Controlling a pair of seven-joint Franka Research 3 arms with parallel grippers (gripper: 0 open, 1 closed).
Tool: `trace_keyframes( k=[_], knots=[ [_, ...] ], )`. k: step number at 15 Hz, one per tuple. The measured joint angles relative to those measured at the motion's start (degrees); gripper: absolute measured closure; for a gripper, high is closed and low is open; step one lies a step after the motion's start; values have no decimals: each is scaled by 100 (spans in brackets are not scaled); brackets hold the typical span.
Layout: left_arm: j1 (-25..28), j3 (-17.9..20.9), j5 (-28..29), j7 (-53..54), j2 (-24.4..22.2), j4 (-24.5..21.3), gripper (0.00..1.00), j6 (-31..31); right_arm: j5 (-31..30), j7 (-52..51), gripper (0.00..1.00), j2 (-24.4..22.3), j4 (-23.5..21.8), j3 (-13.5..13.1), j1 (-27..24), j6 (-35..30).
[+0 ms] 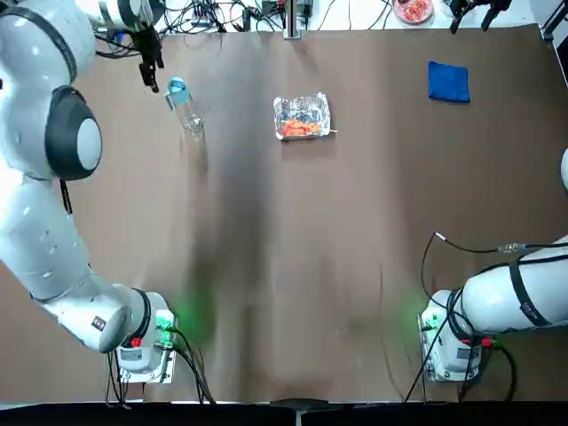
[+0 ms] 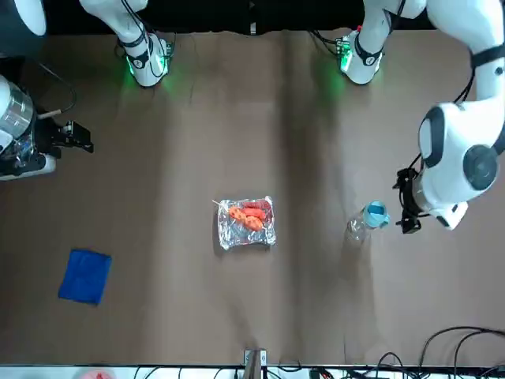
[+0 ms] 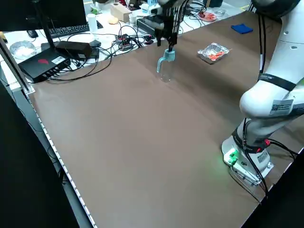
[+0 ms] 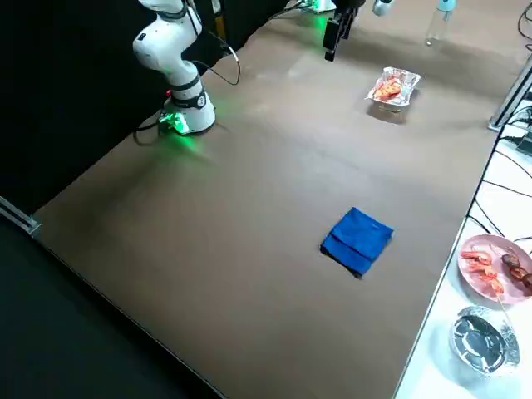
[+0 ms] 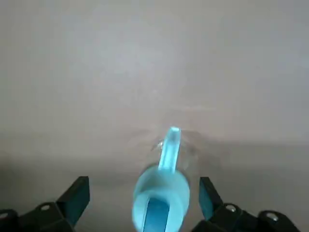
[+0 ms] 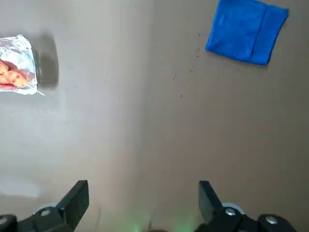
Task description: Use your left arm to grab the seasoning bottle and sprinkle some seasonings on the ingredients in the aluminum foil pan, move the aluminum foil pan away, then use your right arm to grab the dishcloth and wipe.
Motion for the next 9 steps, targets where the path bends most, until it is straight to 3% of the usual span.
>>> trace_keyframes(
  k=[3,4,7,9],
  knots=[
    [-52,-117,2,-5,-321,323,0,-563,0,3,0,-5,0,1,1,-6],
    [-77,-428,1,-94,-379,485,0,-698,0,8,0,-5,0,1,0,-7],
    [-269,-898,2,-479,-302,499,0,-704,0,11,0,-6,0,1,0,-7],
    [-567,-977,3,-752,-87,494,0,-660,0,12,0,-6,0,1,0,-7]
  ],
)
